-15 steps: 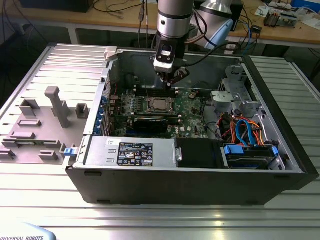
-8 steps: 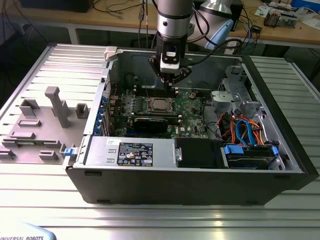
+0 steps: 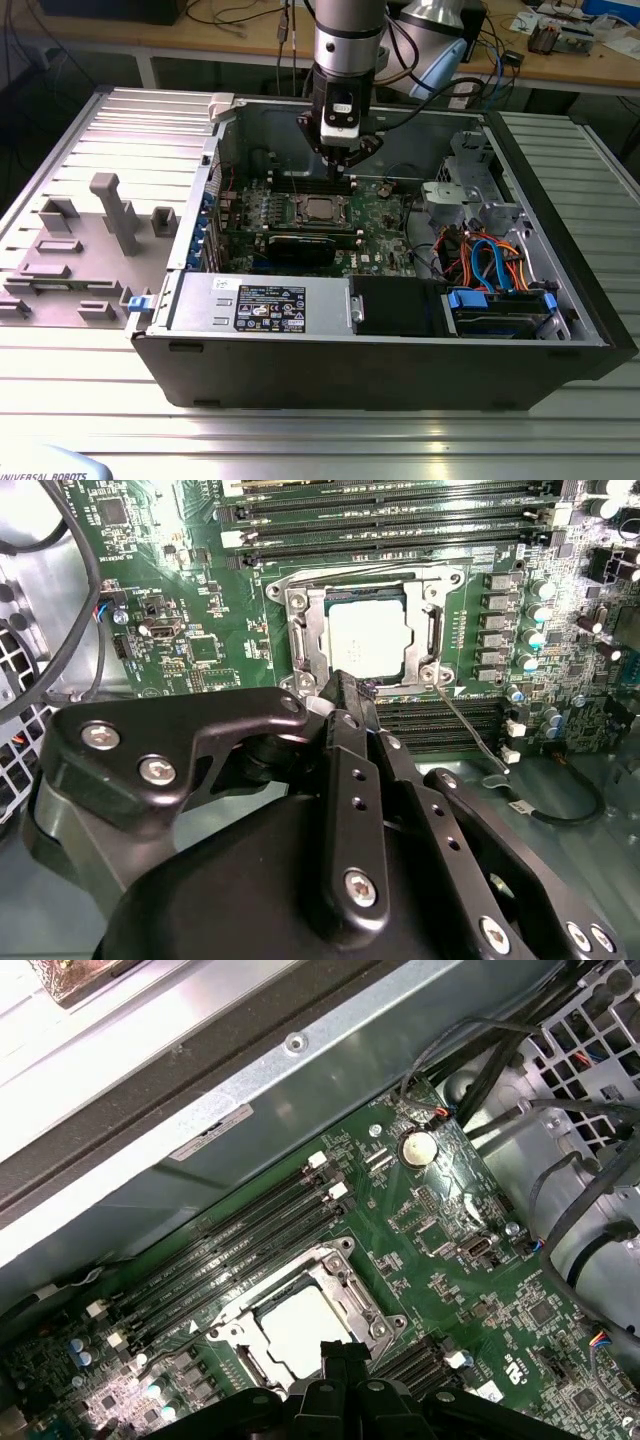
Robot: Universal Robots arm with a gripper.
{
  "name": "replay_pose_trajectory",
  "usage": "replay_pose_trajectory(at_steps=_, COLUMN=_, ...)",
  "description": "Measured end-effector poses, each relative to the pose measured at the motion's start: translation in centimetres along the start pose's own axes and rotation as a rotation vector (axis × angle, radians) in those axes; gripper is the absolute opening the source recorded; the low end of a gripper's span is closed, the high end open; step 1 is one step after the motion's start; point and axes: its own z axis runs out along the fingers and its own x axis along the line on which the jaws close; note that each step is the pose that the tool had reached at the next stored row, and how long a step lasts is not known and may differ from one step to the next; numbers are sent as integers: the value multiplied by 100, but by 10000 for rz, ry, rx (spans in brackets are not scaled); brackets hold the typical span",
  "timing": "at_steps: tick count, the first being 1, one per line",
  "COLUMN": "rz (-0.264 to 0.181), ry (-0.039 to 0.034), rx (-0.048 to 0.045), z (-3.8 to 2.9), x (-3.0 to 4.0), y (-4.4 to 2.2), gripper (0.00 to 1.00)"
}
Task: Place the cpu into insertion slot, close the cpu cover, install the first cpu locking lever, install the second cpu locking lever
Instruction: 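Install the first cpu locking lever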
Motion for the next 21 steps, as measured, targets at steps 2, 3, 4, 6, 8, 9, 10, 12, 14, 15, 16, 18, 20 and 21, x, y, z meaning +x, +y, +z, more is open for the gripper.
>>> replay_pose_trajectory(at_steps=2, rz=-1, ry=0, rx=0, z=0, x=0, y=0, gripper=11)
replay_pose_trajectory(at_steps=3, rz=-3, ry=0, rx=0, z=0, x=0, y=0, gripper=11)
replay_pose_trajectory(at_steps=4, rz=-10, ry=0, rx=0, z=0, x=0, y=0, gripper=11)
replay_pose_trajectory(at_steps=6, rz=-117, ry=-3, rx=-5, z=0, x=0, y=0, gripper=11)
replay_pose_trajectory(at_steps=8, rz=-400, ry=2, rx=-12, z=0, x=0, y=0, gripper=11)
replay_pose_trajectory(at_steps=9, rz=-749, ry=9, rx=-20, z=1, x=1, y=0, gripper=11)
replay_pose_trajectory(at_steps=10, rz=-929, ry=13, rx=-24, z=2, x=0, y=0, gripper=11)
replay_pose_trajectory(at_steps=12, rz=-1474, ry=22, rx=-35, z=2, x=0, y=0, gripper=11)
replay_pose_trajectory(at_steps=14, rz=-1783, ry=-28, rx=-73, z=3, x=0, y=-1, gripper=11)
replay_pose_trajectory(at_steps=15, rz=-1830, ry=-77, rx=-102, z=4, x=0, y=-1, gripper=11)
replay_pose_trajectory(at_steps=16, rz=-1869, ry=-147, rx=-142, z=6, x=2, y=-2, gripper=11)
replay_pose_trajectory(at_steps=18, rz=-1996, ry=-212, rx=-186, z=8, x=2, y=-1, gripper=11)
replay_pose_trajectory(at_steps=20, rz=-2412, ry=-199, rx=-207, z=8, x=2, y=-2, gripper=11)
replay_pose_trajectory(at_steps=21, rz=-2606, ry=-193, rx=-215, z=8, x=3, y=-2, gripper=11)
